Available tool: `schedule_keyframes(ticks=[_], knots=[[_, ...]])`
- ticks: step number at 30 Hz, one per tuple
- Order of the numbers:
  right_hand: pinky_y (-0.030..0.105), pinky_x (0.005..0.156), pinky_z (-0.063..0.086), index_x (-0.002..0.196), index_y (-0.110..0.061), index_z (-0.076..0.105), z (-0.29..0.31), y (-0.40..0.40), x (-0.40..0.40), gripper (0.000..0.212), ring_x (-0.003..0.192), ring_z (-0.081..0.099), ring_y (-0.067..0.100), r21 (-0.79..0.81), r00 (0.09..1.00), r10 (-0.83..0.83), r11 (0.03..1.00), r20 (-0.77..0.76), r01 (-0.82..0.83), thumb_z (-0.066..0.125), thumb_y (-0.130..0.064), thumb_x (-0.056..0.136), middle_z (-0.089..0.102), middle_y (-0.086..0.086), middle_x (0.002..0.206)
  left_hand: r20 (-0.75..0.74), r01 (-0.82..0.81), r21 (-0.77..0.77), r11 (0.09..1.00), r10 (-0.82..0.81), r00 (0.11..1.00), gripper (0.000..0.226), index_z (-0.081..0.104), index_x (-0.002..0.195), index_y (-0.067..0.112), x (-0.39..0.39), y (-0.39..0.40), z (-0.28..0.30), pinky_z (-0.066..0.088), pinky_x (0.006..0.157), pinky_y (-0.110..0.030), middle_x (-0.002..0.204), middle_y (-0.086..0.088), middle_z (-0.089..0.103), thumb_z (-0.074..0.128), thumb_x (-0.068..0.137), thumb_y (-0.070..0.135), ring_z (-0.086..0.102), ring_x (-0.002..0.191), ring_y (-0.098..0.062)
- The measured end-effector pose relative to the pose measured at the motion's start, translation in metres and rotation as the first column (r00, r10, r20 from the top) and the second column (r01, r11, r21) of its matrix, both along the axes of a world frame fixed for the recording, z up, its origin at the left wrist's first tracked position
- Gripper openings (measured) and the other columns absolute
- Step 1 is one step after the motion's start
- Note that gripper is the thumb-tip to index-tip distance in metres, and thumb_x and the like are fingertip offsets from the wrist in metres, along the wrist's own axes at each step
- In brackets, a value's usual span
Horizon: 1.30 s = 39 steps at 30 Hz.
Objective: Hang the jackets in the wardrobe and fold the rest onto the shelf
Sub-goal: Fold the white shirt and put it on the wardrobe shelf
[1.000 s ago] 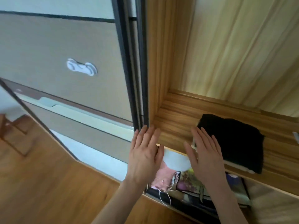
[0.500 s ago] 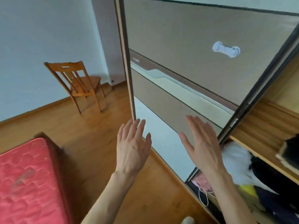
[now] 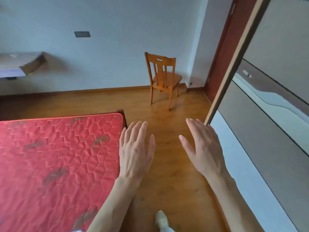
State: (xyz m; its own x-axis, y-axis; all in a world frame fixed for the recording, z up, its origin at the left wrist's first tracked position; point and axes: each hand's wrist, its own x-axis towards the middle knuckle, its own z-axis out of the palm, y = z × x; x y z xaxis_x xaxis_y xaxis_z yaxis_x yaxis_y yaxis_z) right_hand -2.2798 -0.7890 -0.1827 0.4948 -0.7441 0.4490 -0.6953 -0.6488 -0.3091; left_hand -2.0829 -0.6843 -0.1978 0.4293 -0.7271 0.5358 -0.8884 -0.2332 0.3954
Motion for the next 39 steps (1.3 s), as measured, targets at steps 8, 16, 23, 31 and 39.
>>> schedule_keyframes(ticks=[8, 16, 23, 31, 39], knots=[[0.042, 0.125, 0.032, 0.157, -0.019, 0.042, -0.008, -0.052, 0.145, 0.06, 0.149, 0.042, 0.017, 0.031, 0.92, 0.391, 0.92, -0.017, -0.391, 0.041, -0.053, 0.108, 0.051, 0.002, 0.156, 0.028, -0.362, 0.031, 0.932, 0.361, 0.932, 0.046, 0.055, 0.147, 0.02, 0.092, 0.017, -0.017, 0.035, 0.12, -0.051, 0.151, -0.002, 0.056, 0.051, 0.106, 0.039, 0.044, 0.148, -0.023], [0.038, 0.127, 0.024, 0.159, -0.02, 0.039, -0.022, -0.021, 0.268, 0.064, 0.151, 0.037, 0.015, 0.124, 0.647, 0.762, 0.639, 0.033, -0.759, 0.038, -0.058, 0.108, 0.046, 0.0, 0.16, 0.024, -0.702, 0.071, 0.709, 0.702, 0.712, 0.046, 0.057, 0.147, 0.019, 0.133, 0.093, -0.043, 0.033, 0.121, -0.051, 0.15, -0.002, 0.058, 0.053, 0.105, 0.038, 0.045, 0.147, -0.023], [0.042, 0.126, 0.026, 0.157, -0.016, 0.043, -0.029, 0.066, 0.348, 0.06, 0.15, 0.04, 0.016, 0.168, 0.392, 0.919, 0.379, 0.05, -0.91, 0.045, -0.052, 0.108, 0.05, 0.002, 0.157, 0.008, -0.894, 0.075, 0.441, 0.897, 0.443, 0.047, 0.059, 0.144, 0.014, 0.153, 0.188, -0.044, 0.036, 0.12, -0.051, 0.148, -0.005, 0.06, 0.056, 0.102, 0.035, 0.048, 0.144, -0.025], [0.047, 0.122, 0.034, 0.153, -0.012, 0.048, -0.042, 0.199, 0.418, 0.056, 0.146, 0.046, 0.02, 0.165, 0.139, 0.99, 0.13, 0.039, -0.978, 0.053, -0.043, 0.106, 0.055, 0.004, 0.152, -0.057, -0.971, 0.099, 0.218, 0.975, 0.213, 0.053, 0.056, 0.148, 0.013, 0.167, 0.311, -0.058, 0.033, 0.123, -0.049, 0.152, -0.003, 0.057, 0.043, 0.105, 0.041, 0.047, 0.146, -0.025], [0.05, 0.119, 0.04, 0.149, -0.011, 0.053, -0.082, 0.315, 0.473, 0.054, 0.142, 0.052, 0.023, 0.176, 0.037, 0.999, 0.031, 0.035, -0.984, 0.054, -0.04, 0.104, 0.058, 0.006, 0.149, -0.112, -0.984, 0.134, 0.116, 0.989, 0.101, 0.049, 0.056, 0.146, 0.011, 0.198, 0.427, -0.112, 0.039, 0.118, -0.049, 0.146, -0.006, 0.06, 0.045, 0.105, 0.037, 0.052, 0.14, -0.025]])
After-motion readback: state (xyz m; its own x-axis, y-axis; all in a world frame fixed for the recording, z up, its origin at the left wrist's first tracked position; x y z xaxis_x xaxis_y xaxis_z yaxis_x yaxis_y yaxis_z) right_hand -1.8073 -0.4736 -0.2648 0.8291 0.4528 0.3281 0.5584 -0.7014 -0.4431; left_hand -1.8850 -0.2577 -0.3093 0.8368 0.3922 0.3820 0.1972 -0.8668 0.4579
